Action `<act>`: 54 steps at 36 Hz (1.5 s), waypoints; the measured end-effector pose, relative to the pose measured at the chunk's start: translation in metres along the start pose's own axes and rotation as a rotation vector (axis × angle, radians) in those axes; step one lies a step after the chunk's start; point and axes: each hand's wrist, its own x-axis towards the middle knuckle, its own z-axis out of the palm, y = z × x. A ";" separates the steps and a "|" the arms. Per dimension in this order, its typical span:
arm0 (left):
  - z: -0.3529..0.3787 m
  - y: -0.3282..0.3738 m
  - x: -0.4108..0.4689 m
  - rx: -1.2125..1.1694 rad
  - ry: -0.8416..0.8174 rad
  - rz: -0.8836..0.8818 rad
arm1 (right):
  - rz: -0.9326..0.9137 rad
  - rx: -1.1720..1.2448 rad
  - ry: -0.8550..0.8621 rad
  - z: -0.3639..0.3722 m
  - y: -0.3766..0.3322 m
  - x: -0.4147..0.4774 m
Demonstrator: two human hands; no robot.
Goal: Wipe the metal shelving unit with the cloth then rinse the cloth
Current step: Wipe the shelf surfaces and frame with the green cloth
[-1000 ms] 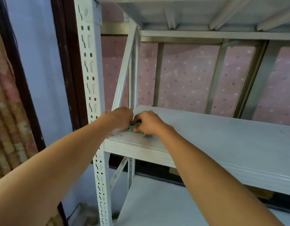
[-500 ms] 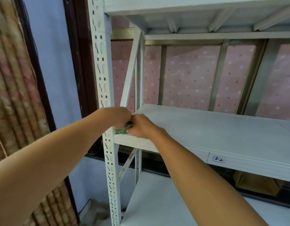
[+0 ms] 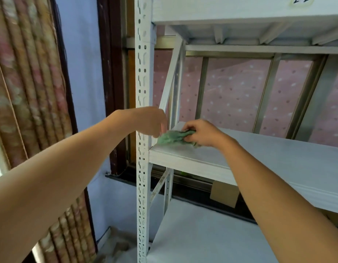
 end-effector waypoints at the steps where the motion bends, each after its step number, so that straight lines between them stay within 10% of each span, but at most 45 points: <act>1: -0.003 0.000 0.001 -0.001 0.042 -0.003 | 0.023 -0.002 0.032 -0.002 0.005 0.002; 22: 0.022 0.004 0.030 -0.183 0.381 -0.113 | -0.078 -0.373 -0.125 0.086 -0.043 0.021; 33: 0.030 0.010 0.045 -0.203 0.225 -0.096 | -0.053 -0.338 -0.166 0.026 -0.008 -0.002; 39: 0.042 0.028 0.054 -0.180 -0.157 -0.018 | 0.005 -0.292 -0.119 0.020 0.021 -0.007; 54: 0.084 0.028 0.114 -0.168 0.023 -0.014 | 0.181 -0.172 -0.061 0.007 0.049 0.026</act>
